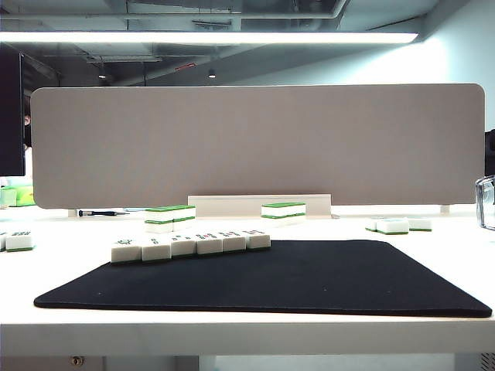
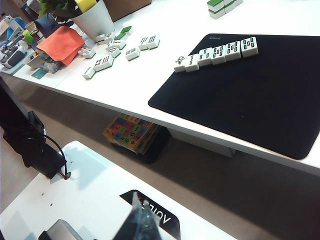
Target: Align six mahjong tiles in a row on the table.
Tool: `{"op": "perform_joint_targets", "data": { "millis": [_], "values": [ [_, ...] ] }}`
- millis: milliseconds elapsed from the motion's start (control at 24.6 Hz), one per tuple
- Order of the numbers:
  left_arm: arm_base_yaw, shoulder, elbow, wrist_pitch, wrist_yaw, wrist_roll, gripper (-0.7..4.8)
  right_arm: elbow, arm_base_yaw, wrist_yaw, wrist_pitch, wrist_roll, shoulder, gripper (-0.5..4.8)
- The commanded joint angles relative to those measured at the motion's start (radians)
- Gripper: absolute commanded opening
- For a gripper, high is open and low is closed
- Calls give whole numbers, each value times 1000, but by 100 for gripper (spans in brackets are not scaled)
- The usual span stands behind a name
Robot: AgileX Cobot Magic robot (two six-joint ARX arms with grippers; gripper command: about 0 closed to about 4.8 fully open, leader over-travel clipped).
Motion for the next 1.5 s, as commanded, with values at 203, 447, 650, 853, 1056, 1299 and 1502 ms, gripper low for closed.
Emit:
{"op": "perform_joint_targets", "data": {
  "millis": [203,447,650,853,1056,1299,1502],
  "values": [
    [-1,-16,2,5,-24,26,175,3,1,-2,9,0,-12,-1],
    [11,-95,-178,164,-216,16,175,3,1,-2,9,0,-12,-1],
    [25,-394,-776,658,-246,23,175,3,1,-2,9,0,-12,-1],
    [66,-617,-1229,949,-243,16,175,3,1,-2,9,0,-12,-1],
    [99,-822,-1613,1127,-246,21,174,3,1,-1,9,0,-12,-1],
    [158,-1088,-1974,1232,-245,21,174,3,1,-1,10,0,-12,-1],
    [241,-1292,-2161,1268,-242,0,175,3,1,-2,10,0,-12,-1]
  ]
}}
